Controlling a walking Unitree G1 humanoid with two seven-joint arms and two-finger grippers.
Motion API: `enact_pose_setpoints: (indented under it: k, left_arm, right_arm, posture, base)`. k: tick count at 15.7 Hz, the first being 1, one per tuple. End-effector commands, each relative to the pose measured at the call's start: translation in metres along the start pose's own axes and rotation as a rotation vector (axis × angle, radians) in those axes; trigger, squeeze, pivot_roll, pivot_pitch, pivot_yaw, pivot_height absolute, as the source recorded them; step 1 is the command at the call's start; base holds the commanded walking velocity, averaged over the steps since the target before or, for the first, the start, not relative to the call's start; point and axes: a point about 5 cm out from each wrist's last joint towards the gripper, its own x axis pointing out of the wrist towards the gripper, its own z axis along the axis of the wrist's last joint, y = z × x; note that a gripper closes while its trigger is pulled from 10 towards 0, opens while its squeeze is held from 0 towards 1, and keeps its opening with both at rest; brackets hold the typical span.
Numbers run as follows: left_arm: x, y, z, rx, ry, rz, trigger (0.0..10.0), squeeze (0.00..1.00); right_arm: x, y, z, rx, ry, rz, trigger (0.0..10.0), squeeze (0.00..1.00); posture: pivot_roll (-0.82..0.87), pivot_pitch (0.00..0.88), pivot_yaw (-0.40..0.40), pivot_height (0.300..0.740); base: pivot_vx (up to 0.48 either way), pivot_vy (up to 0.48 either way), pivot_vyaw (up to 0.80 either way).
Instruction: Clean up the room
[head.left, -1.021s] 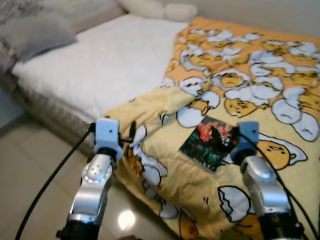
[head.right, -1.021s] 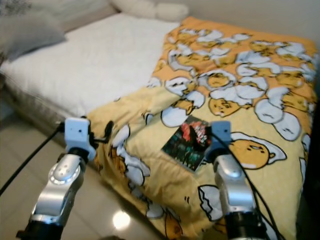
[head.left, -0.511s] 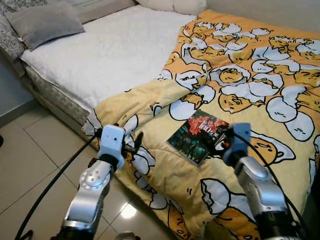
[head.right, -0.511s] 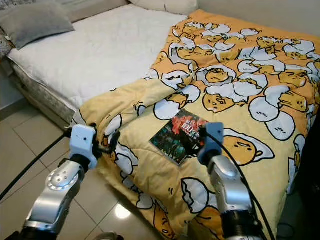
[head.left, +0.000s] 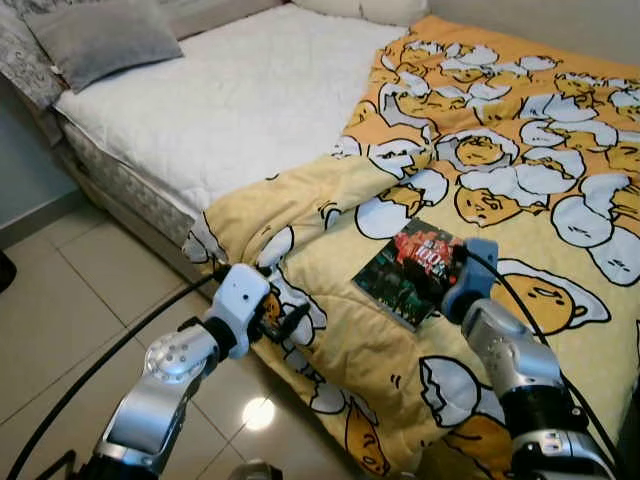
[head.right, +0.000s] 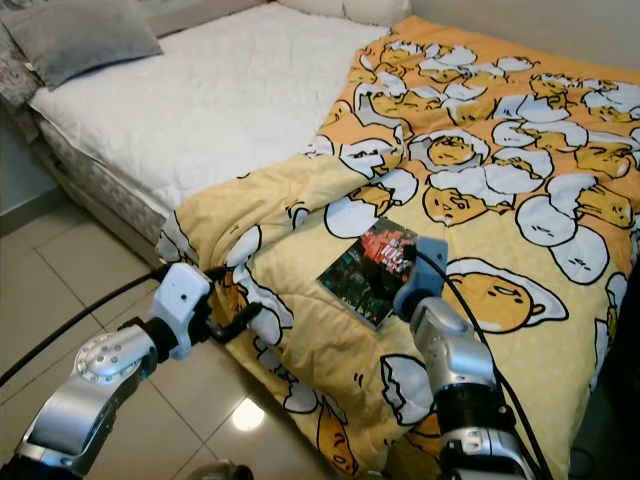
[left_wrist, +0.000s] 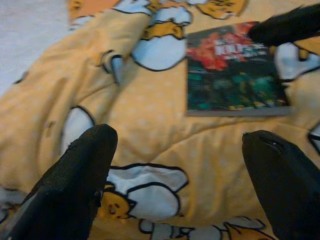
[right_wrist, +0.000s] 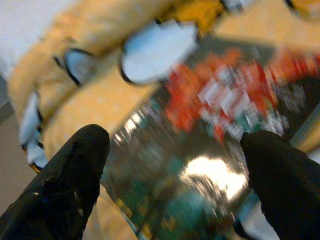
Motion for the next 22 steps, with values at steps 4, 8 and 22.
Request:
enact_pose_setpoints:
  k: [4,8,22]
  left_arm:
    - [-0.002,-0.012,0.002,0.006,0.027,-0.106,10.0,0.7]
    - [-0.001,-0.015,0.004,0.002,0.03,-0.136,10.0,0.7]
    - [-0.006,-0.016,0.0,-0.018,0.051,-0.15,10.0,0.71]
  right_arm:
    - [-0.002,-0.012,0.002,0.091,0.038,-0.018,10.0,0.0]
    - [-0.002,-0.01,-0.009,0.218,0.133,0.029,10.0,0.0]
    - [0.013,0.001,-0.03,0.373,0.224,0.092,10.0,0.0]
  posture:
    - [0.04,0.061,0.042,0.74]
    - [0.04,0.065,0.033,0.74]
    - [0.06,0.076,0.017,0.74]
  base:
    - [0.0,0.0,0.0]
    - [0.0,0.0,0.0]
    - [0.0,0.0,0.0]
